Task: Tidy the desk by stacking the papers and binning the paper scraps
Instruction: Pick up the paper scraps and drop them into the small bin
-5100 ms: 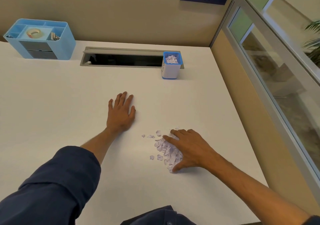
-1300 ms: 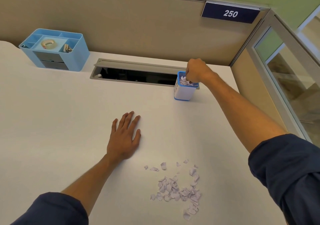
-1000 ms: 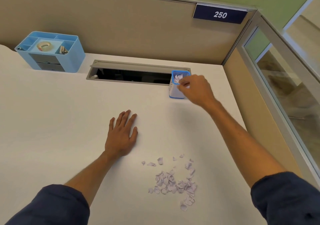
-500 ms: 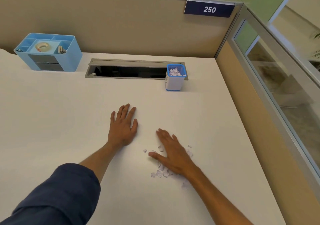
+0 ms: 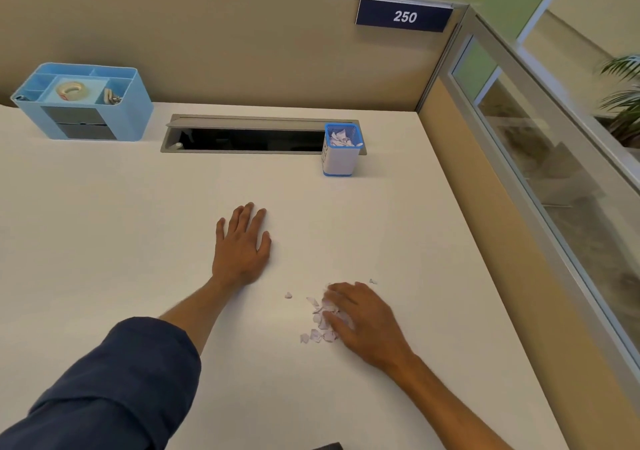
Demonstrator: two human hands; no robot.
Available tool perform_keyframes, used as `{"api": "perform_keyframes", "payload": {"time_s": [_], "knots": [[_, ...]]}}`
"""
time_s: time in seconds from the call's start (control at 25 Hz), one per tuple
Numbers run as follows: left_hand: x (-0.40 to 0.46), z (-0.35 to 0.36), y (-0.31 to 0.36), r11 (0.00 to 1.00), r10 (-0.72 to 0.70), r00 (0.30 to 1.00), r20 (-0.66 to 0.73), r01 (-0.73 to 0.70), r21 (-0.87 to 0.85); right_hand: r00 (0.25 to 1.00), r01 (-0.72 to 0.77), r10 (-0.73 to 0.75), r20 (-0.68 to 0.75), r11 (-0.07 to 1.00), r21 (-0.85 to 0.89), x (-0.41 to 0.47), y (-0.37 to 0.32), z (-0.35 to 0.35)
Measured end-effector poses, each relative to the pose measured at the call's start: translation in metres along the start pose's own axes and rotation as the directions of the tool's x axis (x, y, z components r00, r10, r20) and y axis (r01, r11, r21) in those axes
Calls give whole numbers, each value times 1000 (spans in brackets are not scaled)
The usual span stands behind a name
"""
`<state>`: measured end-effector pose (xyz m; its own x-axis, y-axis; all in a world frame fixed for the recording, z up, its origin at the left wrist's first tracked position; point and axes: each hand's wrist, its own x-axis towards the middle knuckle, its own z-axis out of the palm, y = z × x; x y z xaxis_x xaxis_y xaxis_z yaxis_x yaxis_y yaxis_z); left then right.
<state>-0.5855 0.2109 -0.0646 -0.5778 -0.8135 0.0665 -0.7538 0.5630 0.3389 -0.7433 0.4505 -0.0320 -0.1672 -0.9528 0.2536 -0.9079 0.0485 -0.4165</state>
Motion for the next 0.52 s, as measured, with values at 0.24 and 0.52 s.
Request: {"api": "perform_keyframes", "payload": {"time_s": [0.24,0.52], "knots": [[0,2,-1,1000,4,1000,-11,-4,-13,884,-450,434,176,891,61,-20,11,-7],[1,1,-1,1000,10,1000,-18,-10,-11,907,-413,385,169,890,192,-2,-26,16]]}}
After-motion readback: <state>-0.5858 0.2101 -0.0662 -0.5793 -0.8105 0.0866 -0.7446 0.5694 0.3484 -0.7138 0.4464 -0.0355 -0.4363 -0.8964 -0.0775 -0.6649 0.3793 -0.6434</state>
